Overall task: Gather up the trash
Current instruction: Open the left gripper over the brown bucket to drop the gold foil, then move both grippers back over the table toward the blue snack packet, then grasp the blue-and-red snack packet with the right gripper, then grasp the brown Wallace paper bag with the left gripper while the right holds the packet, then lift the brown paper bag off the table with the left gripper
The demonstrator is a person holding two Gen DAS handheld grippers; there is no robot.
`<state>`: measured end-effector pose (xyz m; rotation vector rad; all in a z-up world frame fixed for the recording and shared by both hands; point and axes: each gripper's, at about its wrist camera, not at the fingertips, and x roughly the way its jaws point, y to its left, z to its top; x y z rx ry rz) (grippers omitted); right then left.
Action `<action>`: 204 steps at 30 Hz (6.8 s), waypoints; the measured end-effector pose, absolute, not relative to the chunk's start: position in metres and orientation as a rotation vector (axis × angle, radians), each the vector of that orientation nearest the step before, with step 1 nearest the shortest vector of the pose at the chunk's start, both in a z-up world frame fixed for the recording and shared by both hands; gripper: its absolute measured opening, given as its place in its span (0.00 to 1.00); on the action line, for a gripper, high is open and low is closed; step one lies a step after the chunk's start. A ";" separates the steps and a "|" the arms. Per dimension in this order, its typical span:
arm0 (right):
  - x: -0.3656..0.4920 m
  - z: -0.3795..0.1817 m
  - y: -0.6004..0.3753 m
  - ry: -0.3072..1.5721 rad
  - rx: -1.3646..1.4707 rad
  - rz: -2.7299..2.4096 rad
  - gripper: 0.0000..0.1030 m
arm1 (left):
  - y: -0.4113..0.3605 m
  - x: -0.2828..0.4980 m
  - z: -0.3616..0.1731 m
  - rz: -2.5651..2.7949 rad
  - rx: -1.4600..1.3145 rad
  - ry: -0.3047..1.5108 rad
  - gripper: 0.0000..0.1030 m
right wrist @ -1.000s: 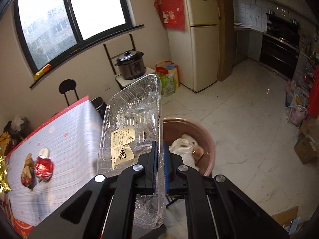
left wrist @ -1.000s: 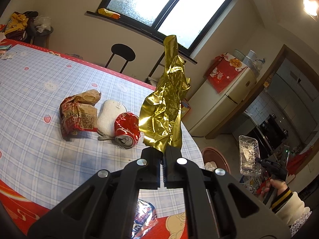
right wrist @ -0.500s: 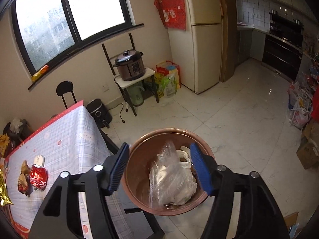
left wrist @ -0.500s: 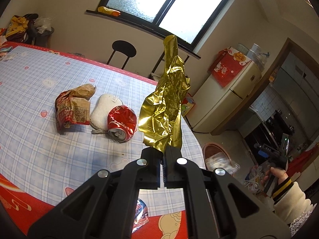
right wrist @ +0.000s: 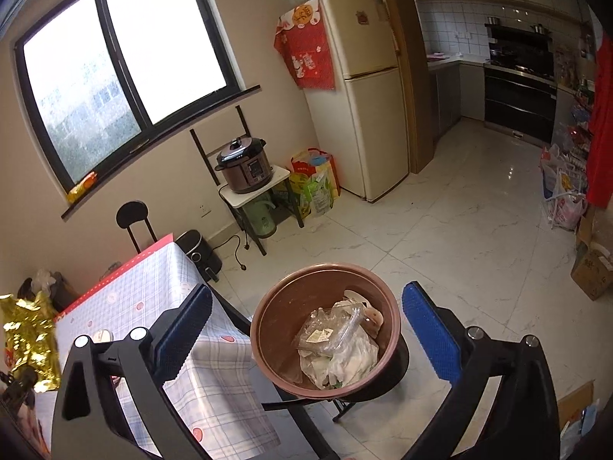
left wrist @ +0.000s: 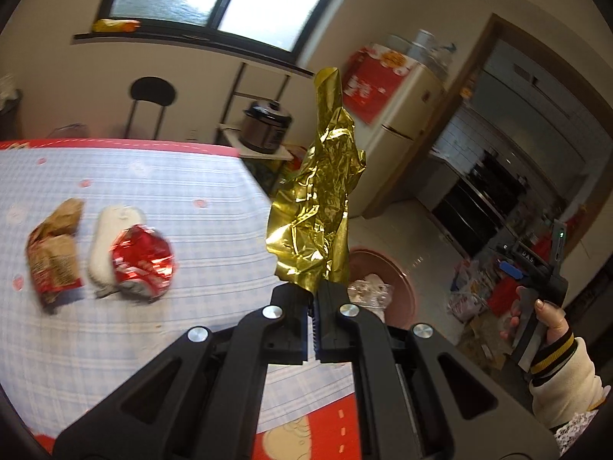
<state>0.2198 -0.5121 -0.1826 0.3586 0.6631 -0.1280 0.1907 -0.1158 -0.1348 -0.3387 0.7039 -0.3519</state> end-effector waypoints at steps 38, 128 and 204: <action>0.198 -0.183 -0.521 0.655 0.367 0.022 0.95 | -0.152 0.220 -0.134 -0.161 -0.284 0.673 0.94; 0.191 -0.287 -0.114 1.094 0.295 0.361 0.06 | 0.182 0.162 -0.252 0.000 -0.514 0.865 0.94; 0.176 -0.243 -0.147 1.017 0.297 0.287 0.06 | 0.147 0.199 -0.252 -0.003 -0.393 0.876 0.66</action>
